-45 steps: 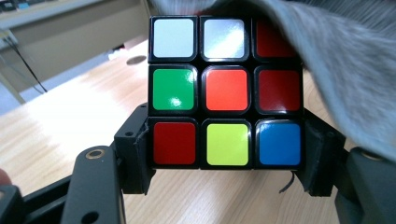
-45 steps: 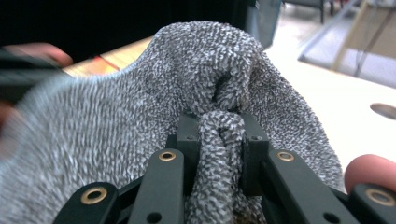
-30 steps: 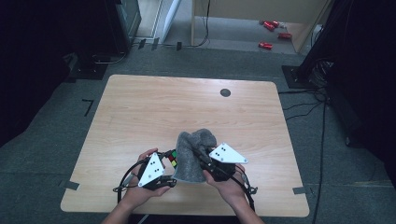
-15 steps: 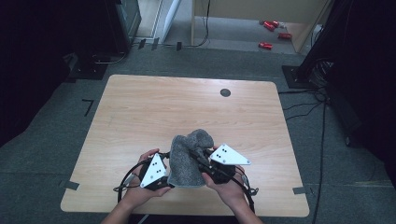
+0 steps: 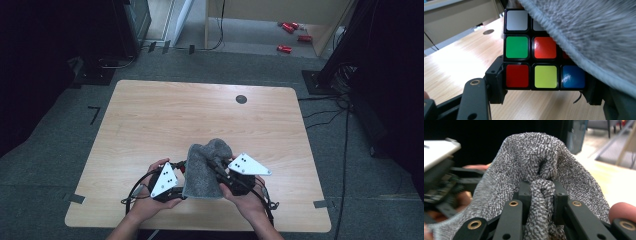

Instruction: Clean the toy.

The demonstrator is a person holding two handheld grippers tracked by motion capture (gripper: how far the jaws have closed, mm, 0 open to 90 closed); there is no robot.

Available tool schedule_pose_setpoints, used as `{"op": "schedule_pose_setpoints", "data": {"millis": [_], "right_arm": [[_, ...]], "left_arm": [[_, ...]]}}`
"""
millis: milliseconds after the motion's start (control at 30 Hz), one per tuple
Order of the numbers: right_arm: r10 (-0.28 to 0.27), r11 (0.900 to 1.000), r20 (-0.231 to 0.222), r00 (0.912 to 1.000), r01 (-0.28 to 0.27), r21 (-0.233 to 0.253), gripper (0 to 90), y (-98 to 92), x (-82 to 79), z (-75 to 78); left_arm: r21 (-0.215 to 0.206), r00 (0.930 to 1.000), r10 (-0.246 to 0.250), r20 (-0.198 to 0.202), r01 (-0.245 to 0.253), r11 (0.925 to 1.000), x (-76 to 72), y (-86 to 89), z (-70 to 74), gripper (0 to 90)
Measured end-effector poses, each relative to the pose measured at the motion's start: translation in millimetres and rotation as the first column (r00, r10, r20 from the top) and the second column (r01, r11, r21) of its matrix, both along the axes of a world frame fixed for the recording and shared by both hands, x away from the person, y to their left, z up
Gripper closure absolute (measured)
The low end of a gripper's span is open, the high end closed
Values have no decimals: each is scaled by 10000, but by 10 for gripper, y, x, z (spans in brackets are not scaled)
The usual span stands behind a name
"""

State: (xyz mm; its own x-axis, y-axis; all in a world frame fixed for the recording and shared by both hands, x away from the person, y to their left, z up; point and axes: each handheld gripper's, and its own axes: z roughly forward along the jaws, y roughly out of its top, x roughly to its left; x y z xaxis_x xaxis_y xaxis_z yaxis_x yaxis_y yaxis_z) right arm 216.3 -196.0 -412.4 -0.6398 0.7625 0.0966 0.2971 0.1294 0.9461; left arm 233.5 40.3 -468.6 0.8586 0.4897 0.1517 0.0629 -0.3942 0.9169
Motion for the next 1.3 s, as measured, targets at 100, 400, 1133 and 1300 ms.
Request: {"op": "schedule_pose_setpoints", "data": {"millis": [100,400,1133,1300], "right_arm": [[97,9997,150,9998,-93,-217,760,62,-17,-40],[-997,9941,-874,9912,955,-506,763,-106,180,-296],[-97,9997,350,9993,104,-201,756,49,-43,-15],[-117,9993,334,9994,129,-356,756,83,-20,-101]], "left_arm": [[-334,9996,-265,26,265,9991,-37,-5,42,349],[-760,9999,-76,-100,68,9971,5,73,83,349],[-300,9995,-204,-244,197,9994,-9,-23,24,349],[-505,9992,-263,-293,248,9984,-19,3,46,349]]}}
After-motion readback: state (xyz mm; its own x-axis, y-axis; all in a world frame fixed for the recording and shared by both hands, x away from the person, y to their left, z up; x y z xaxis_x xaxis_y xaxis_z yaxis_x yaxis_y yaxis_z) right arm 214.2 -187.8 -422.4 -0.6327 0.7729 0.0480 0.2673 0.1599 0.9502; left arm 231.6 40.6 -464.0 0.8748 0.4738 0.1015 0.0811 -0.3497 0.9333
